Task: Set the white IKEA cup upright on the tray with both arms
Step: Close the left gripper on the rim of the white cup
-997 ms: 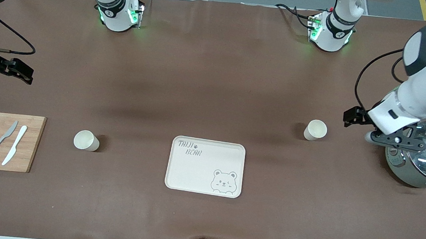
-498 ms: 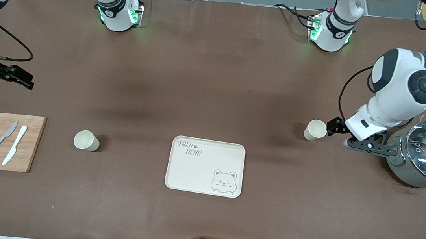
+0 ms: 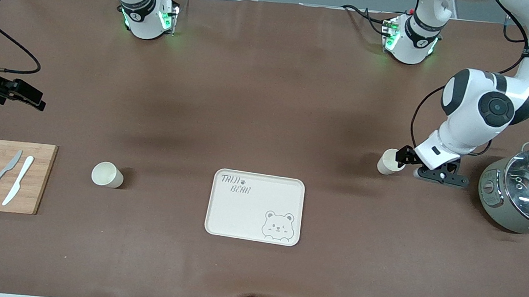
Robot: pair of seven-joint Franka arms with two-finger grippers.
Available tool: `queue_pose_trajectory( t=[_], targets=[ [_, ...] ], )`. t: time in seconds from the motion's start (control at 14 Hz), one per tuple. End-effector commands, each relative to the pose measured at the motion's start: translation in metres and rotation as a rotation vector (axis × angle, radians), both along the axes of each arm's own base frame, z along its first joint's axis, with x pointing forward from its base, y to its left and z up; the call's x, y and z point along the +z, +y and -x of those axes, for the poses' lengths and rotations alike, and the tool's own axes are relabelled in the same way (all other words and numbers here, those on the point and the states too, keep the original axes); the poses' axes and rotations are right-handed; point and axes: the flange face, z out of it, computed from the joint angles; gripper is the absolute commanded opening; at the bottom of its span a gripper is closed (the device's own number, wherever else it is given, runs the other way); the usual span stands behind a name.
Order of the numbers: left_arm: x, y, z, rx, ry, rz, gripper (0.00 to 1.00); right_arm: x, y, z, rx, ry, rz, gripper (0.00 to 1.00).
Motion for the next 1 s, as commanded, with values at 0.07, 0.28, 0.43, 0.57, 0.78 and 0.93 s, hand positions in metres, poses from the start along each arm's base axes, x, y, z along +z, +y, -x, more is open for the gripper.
queue_pose_trajectory(
  t=[0.07, 0.28, 0.43, 0.57, 0.78, 0.93],
  targets=[
    [-0.015, 0.012, 0.013, -0.002, -0.039, -0.009, 1.00, 0.003, -0.001, 0.008, -0.005, -0.005, -0.016, 1.00],
    [-0.036, 0.013, 0.017, -0.002, -0.058, -0.002, 1.00, 0.003, -0.001, 0.008, -0.004, -0.004, -0.016, 1.00],
    [-0.044, 0.017, 0.021, 0.005, -0.069, 0.001, 1.00, 0.003, -0.001, 0.008, -0.004, -0.004, -0.016, 1.00],
    [-0.047, 0.017, 0.023, 0.004, -0.066, 0.001, 1.00, 0.003, -0.001, 0.007, -0.004, -0.005, -0.014, 1.00],
    [-0.054, 0.017, 0.029, 0.005, -0.063, 0.002, 1.00, 0.003, 0.000, 0.007, 0.001, -0.008, -0.005, 1.00],
    [-0.061, 0.019, 0.036, 0.006, -0.071, 0.004, 1.00, 0.002, 0.000, 0.007, 0.001, -0.007, -0.006, 1.00]
  ],
)
